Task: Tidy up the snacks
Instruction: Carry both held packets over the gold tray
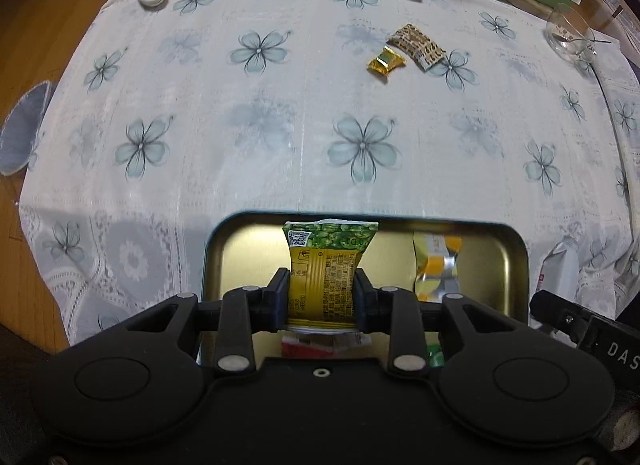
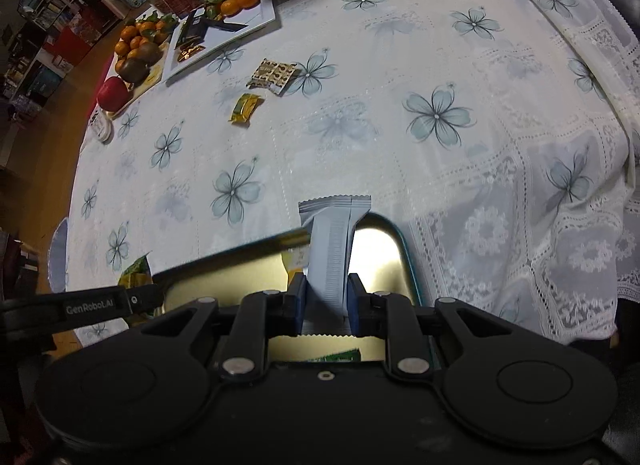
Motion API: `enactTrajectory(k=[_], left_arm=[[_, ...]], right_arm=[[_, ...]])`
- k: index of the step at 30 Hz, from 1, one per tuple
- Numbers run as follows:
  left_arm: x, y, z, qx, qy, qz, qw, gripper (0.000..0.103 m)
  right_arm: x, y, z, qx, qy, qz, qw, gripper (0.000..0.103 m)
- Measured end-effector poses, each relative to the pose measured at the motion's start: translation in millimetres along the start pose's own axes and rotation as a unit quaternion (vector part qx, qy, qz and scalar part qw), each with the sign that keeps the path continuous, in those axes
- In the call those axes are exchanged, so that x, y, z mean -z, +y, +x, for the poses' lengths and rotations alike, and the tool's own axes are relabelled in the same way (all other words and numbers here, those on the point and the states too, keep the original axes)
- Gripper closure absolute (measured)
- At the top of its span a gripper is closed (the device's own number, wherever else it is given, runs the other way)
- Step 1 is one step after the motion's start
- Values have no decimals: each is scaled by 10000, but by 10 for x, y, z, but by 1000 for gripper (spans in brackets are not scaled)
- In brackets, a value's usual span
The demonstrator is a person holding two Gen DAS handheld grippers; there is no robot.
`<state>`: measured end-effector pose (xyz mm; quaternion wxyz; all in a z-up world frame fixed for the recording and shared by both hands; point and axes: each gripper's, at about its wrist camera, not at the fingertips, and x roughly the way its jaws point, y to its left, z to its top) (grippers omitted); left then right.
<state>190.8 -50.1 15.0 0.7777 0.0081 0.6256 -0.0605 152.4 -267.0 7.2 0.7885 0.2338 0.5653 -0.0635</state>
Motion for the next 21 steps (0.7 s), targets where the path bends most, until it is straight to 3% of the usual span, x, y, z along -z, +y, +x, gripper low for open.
enactTrajectory(k=[3,9,13,21], left_arm=[[288,45,-33,95,-4,-63,9999,63],[703,82,-110,-99,-300,-190,9993,63],[872,92,-87,-363,-392,-206,9984,63],[994,23,51,-370,-133,1,9992,63]], right_arm=[[277,-25,-62,-55,16,2,10000,81],[756,-59,-113,-26,0,-35,10000,81],[936,-73,-124,-25,-26,-81,10000,81],[1067,-111,-144,-52,24,-112,9999,81]])
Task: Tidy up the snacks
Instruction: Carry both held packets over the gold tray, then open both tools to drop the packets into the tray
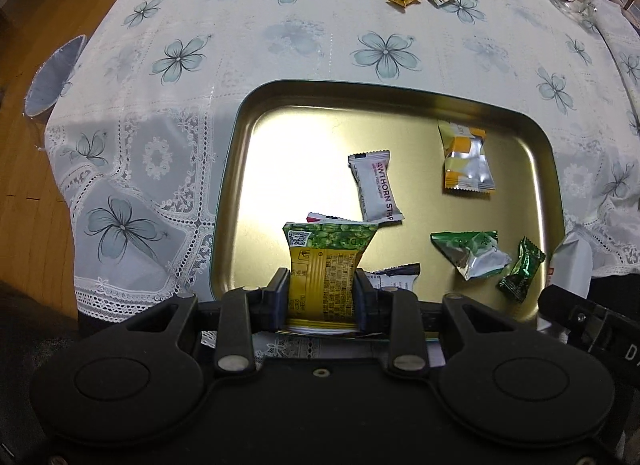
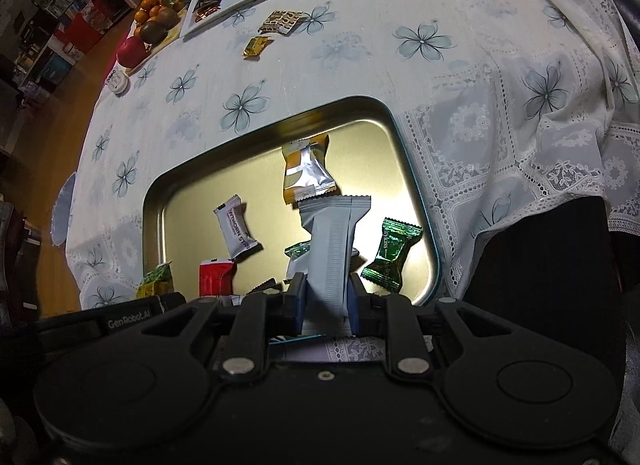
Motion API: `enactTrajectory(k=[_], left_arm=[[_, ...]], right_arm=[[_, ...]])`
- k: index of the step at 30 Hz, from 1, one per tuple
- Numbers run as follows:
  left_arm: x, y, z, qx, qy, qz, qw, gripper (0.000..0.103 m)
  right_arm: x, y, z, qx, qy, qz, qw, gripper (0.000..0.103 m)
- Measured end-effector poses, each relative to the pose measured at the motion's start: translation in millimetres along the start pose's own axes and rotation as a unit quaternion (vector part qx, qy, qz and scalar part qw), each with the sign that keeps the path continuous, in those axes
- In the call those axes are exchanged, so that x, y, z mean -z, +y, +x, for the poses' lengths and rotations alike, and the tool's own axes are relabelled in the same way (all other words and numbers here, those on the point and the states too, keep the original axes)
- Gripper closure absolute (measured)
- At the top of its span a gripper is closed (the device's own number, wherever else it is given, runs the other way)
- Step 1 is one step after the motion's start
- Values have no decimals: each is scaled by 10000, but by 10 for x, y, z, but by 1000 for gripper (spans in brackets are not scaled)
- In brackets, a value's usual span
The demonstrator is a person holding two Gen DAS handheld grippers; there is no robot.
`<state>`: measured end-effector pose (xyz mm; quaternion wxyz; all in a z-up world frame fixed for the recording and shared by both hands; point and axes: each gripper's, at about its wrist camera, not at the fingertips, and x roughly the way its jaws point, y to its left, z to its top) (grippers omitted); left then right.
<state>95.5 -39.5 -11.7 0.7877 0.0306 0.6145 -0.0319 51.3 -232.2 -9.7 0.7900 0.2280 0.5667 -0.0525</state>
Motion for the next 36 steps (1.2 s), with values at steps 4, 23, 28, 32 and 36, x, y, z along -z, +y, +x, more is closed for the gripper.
enactTrajectory(k=[4,23,28,32,36], left_arm=[[15,-45,16,52,54,122,9999,63],[-516,51,232,-71,552,357,9978,62],[-670,106,222,-200,432,289,9984,61],[-711,136,202,-96,411,195,9989,56],[-690,108,216,-88,463,225,9986,55]], right_arm=[[-26,-24,-17,11,6,5,10000,80],[-627,59,25,223,-102,-143,9996,80],[-741,144,-12,256,-255,-203,9991,80],[-783,201,-61,224,-359,-237,9988,78],[-767,220,-71,208,-349,-254,9989,72]])
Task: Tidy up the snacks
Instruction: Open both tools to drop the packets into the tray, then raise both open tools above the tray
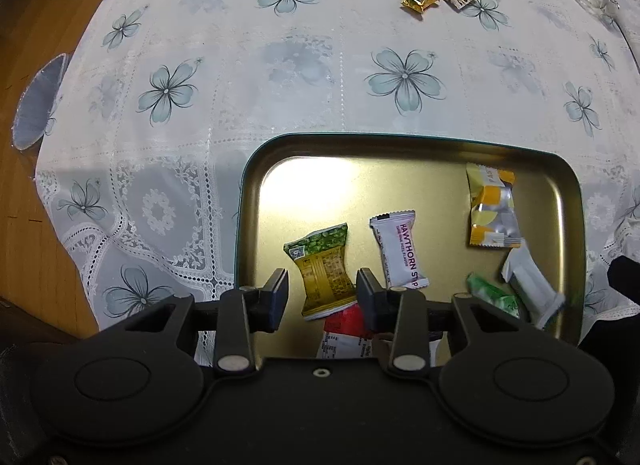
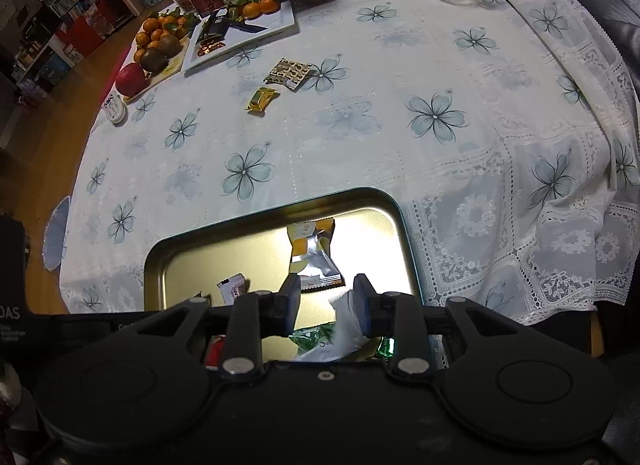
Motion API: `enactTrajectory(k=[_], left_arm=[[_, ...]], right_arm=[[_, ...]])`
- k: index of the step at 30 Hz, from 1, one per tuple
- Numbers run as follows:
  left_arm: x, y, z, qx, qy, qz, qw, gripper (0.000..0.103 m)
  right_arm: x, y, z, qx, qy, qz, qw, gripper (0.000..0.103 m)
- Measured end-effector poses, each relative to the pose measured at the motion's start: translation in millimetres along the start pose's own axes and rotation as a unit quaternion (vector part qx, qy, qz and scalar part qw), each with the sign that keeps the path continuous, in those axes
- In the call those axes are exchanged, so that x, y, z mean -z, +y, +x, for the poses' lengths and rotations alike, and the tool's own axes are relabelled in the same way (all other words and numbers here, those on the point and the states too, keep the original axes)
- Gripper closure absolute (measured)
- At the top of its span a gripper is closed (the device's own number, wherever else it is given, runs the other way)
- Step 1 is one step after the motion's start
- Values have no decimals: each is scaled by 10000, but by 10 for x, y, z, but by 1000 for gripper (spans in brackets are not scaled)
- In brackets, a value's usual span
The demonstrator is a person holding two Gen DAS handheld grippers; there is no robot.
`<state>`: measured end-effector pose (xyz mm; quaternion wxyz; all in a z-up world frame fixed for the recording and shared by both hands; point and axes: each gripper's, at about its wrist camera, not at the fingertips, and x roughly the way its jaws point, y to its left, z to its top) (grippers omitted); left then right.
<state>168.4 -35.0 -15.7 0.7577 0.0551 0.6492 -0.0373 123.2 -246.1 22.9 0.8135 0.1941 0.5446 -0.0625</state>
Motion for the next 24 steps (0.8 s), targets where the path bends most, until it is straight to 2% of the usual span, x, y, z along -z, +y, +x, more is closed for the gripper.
enactTrajectory(k=[7,17,24], left_arm=[[115,-52,-30,115,17,35,9999,55],[488,-153,-166,-87,-418,86,9991,55],[813,-213,-161,-130,-522,62,9985,55]], right_arm=[[158,-4,43,-44,152,-43,9999,72],[471,-18,71,-90,321,-68,9994,72],[737,-44,33,-52,355,-120,9993,71]])
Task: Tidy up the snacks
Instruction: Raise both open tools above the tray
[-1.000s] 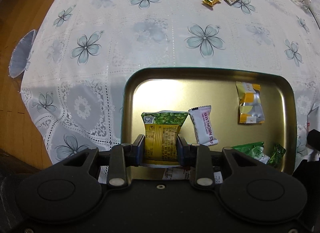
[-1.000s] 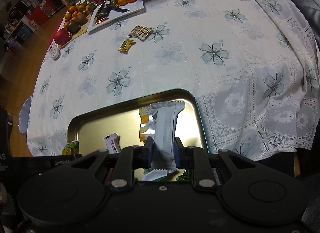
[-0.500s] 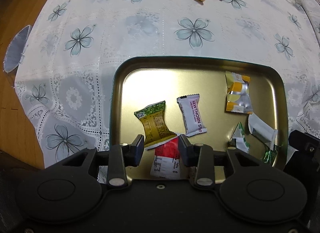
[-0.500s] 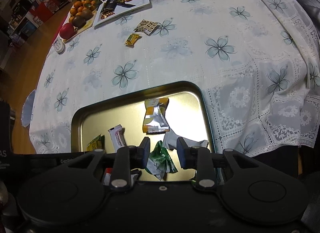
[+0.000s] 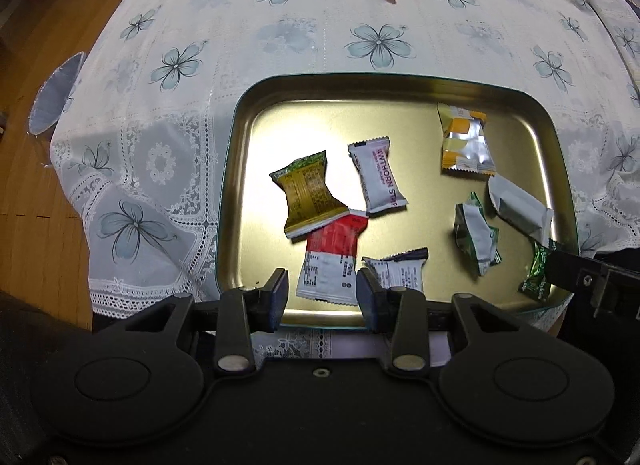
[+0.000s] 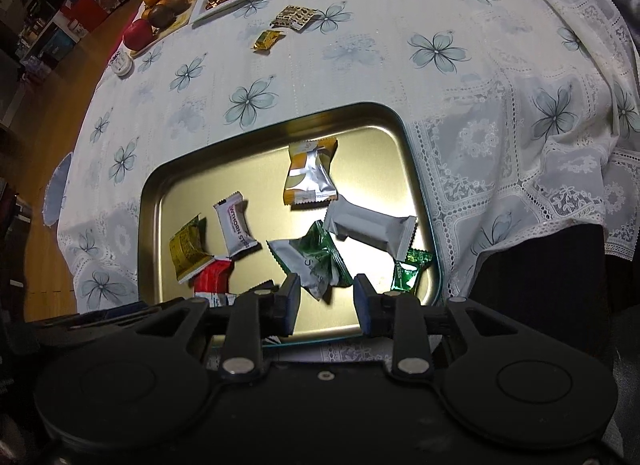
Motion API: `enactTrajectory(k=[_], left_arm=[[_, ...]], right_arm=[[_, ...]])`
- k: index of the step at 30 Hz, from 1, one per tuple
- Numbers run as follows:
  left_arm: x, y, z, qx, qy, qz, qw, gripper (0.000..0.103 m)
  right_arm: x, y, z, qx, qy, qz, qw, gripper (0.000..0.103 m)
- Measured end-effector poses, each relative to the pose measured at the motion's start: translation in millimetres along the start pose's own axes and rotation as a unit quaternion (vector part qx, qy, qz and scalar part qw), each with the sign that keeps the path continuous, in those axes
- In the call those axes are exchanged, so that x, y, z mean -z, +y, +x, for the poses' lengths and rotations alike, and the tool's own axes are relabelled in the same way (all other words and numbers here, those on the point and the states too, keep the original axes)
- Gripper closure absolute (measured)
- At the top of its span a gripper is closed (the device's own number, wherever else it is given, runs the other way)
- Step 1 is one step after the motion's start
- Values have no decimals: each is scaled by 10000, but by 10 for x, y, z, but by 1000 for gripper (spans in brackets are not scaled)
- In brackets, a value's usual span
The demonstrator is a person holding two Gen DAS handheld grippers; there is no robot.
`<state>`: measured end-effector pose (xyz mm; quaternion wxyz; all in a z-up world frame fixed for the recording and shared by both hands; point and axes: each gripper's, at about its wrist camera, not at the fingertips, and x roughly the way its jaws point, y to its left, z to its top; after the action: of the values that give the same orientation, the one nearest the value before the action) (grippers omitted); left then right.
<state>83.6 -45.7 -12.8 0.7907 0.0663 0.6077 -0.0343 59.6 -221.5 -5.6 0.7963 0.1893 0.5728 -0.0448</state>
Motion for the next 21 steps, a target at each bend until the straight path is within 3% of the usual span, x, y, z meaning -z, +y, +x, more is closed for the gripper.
enactTrajectory(k=[11,21], left_arm=[[324,-22,-35,-30,-81,-27,10000,55],[415,25,-58,-66,-130,-117,9998,56]], right_arm=[[342,-26,-34,91,3,-58,9999,71],[501,-12,34,143,180,-146,9996,71]])
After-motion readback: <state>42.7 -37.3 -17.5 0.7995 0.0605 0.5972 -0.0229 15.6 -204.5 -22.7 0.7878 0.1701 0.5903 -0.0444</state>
